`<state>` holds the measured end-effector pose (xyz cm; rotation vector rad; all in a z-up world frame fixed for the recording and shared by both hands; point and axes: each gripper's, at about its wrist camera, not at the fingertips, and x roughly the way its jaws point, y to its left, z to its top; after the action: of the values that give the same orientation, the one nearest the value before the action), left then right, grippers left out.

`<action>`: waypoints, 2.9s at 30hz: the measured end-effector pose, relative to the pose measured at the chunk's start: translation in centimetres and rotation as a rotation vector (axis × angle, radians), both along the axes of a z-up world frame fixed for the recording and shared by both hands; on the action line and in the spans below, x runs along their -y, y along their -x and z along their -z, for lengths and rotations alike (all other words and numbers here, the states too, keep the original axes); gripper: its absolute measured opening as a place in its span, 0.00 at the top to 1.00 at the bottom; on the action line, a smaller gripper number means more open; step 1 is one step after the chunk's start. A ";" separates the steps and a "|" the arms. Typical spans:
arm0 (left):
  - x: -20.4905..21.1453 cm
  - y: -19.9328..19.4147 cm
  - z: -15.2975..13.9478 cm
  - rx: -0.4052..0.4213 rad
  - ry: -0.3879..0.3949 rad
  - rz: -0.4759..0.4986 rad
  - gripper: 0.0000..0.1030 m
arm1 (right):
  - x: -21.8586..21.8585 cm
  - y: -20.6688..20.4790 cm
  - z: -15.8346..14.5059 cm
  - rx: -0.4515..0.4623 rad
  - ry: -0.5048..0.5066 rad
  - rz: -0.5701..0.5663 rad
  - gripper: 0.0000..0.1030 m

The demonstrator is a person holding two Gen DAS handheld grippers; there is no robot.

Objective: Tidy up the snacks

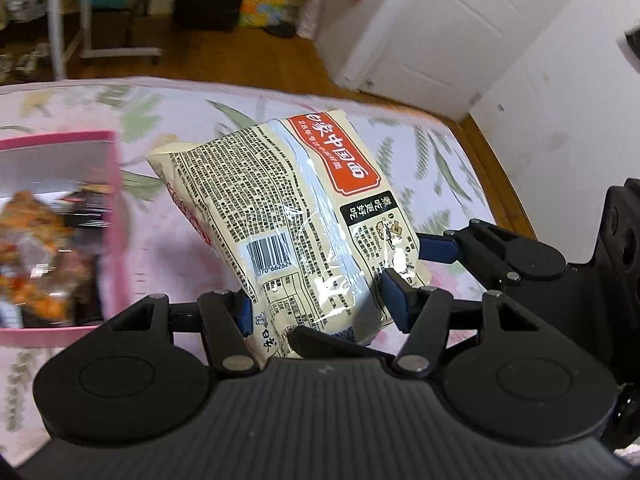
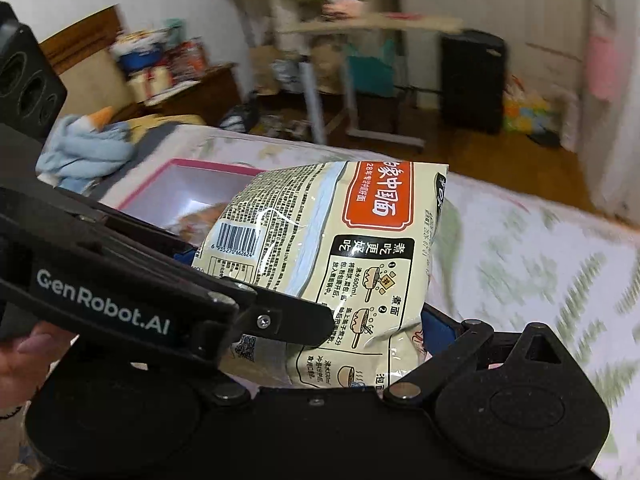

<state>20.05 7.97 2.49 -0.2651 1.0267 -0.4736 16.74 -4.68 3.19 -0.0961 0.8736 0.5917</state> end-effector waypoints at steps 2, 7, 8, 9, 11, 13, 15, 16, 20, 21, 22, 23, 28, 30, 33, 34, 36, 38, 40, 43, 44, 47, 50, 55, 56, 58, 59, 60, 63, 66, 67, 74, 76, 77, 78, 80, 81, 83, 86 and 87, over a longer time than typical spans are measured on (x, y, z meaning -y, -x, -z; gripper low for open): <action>-2.5 0.3 -0.4 0.010 -0.001 -0.047 0.43 | -2.3 -0.8 -0.2 0.008 -0.015 -0.068 0.02; -9.1 0.3 -0.5 0.005 -0.033 -0.197 0.42 | -8.7 -3.4 1.0 0.012 -0.072 -0.244 0.03; -10.4 0.3 -0.4 0.001 -0.042 -0.229 0.42 | -9.9 -3.9 1.3 0.006 -0.083 -0.276 0.03; -11.9 0.2 -0.2 -0.005 -0.053 -0.268 0.42 | -11.3 -4.4 1.7 0.001 -0.093 -0.319 0.03; -14.5 0.1 0.4 -0.027 -0.063 -0.340 0.42 | -13.8 -5.6 2.7 -0.012 -0.111 -0.391 0.04; -16.8 -0.3 1.2 -0.047 -0.072 -0.395 0.42 | -16.0 -6.6 3.7 -0.022 -0.123 -0.431 0.04; -18.6 -1.0 2.3 -0.066 -0.078 -0.427 0.42 | -17.6 -7.4 4.8 -0.031 -0.133 -0.442 0.04; -19.3 -1.6 2.9 -0.082 -0.084 -0.431 0.42 | -18.2 -7.7 5.3 -0.047 -0.135 -0.439 0.04; -22.2 -3.7 4.7 -0.129 -0.095 -0.461 0.42 | -20.0 -9.5 7.3 -0.117 -0.184 -0.383 0.04; -22.6 -3.9 5.0 -0.129 -0.113 -0.482 0.42 | -20.6 -10.0 7.8 -0.143 -0.202 -0.368 0.04; -22.7 -4.1 5.0 -0.124 -0.144 -0.506 0.40 | -21.0 -10.4 8.2 -0.171 -0.212 -0.353 0.04; -22.9 -4.3 5.2 -0.118 -0.177 -0.526 0.39 | -21.8 -10.8 8.7 -0.187 -0.210 -0.340 0.04; -23.6 -4.4 6.0 -0.113 -0.246 -0.591 0.35 | -21.9 -9.8 9.1 -0.135 -0.112 -0.313 0.03; -23.1 -3.9 5.7 -0.068 -0.304 -0.601 0.35 | -21.1 -9.1 8.9 -0.094 -0.068 -0.296 0.03; -22.5 -3.0 5.2 -0.046 -0.299 -0.576 0.35 | -18.7 -7.9 8.2 -0.077 -0.068 -0.233 0.03; -22.3 -2.5 5.0 -0.038 -0.295 -0.570 0.36 | -17.9 -7.5 7.9 -0.063 -0.077 -0.209 0.04; -21.7 -1.6 4.7 -0.014 -0.294 -0.546 0.37 | -15.8 -6.2 7.1 -0.028 -0.103 -0.165 0.04; -21.2 -0.9 4.6 -0.019 -0.271 -0.537 0.39 | -14.1 -4.8 6.4 -0.007 -0.106 -0.145 0.05; -20.5 -0.2 4.4 -0.014 -0.219 -0.506 0.39 | -12.8 -3.6 5.8 0.019 -0.093 -0.119 0.06; -19.3 0.6 4.4 -0.008 -0.202 -0.506 0.39 | -10.5 -1.4 4.7 0.086 -0.095 -0.084 0.08; -18.7 1.2 4.2 0.014 -0.225 -0.511 0.39 | -9.8 -0.7 4.4 0.105 -0.093 -0.074 0.08; -17.0 2.6 3.6 0.048 -0.240 -0.498 0.39 | -7.6 1.4 3.0 0.158 -0.079 -0.043 0.08; -15.2 4.2 2.5 0.091 -0.240 -0.452 0.39 | -5.7 2.7 1.6 0.177 -0.083 0.001 0.08; -11.4 7.0 0.6 0.166 -0.291 -0.375 0.39 | -2.5 4.9 0.3 0.162 -0.067 0.097 0.07; -10.6 7.6 0.4 0.183 -0.301 -0.362 0.39 | -2.0 5.4 0.1 0.165 -0.064 0.115 0.07; -9.3 8.7 -0.1 0.204 -0.318 -0.347 0.38 | -0.9 6.4 -0.1 0.162 -0.049 0.160 0.07; -8.8 9.2 -0.4 0.213 -0.323 -0.340 0.37 | -0.5 6.9 -0.2 0.163 -0.043 0.174 0.07; -8.3 9.7 -0.6 0.221 -0.325 -0.331 0.37 | -0.1 7.5 -0.4 0.170 -0.039 0.186 0.07; -7.0 11.2 -1.3 0.262 -0.348 -0.295 0.36 | 0.7 9.5 -0.7 0.202 -0.044 0.209 0.07; -6.3 12.3 -1.8 0.284 -0.358 -0.279 0.35 | 1.2 11.1 -0.9 0.243 -0.043 0.244 0.07; -6.1 12.7 -2.0 0.286 -0.357 -0.273 0.35 | 1.4 11.5 -1.0 0.246 -0.044 0.250 0.07; -5.1 14.7 -2.4 0.317 -0.354 -0.259 0.33 | 2.4 13.3 -1.7 0.240 0.023 0.324 0.07; -4.9 15.1 -2.4 0.324 -0.352 -0.253 0.31 | 2.7 13.6 -1.4 0.219 0.041 0.342 0.04; -4.8 15.3 -2.4 0.326 -0.352 -0.253 0.29 | 2.8 13.8 -1.3 0.203 0.049 0.348 0.03; -4.7 15.4 -2.3 0.327 -0.354 -0.254 0.27 | 2.8 13.9 -1.2 0.187 0.060 0.348 0.02; -4.5 15.5 -2.2 0.323 -0.357 -0.260 0.22 | 2.8 14.2 -1.1 0.171 0.083 0.352 0.02; -4.5 15.6 -2.1 0.324 -0.358 -0.259 0.20 | 2.7 14.4 -1.1 0.169 0.092 0.357 0.02; -4.4 15.6 -2.0 0.326 -0.361 -0.257 0.10 | 2.6 14.8 -1.1 0.170 0.116 0.358 0.01; -4.3 15.9 -1.8 0.337 -0.365 -0.263 0.06 | 2.8 15.3 -1.4 0.196 0.123 0.367 0.01; -4.2 15.9 -1.7 0.338 -0.366 -0.264 0.05 | 2.9 15.4 -1.4 0.198 0.117 0.375 0.01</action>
<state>4.13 12.18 4.20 0.0099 0.7161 -0.0803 1.35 -7.61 4.62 -0.0920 0.7092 0.1760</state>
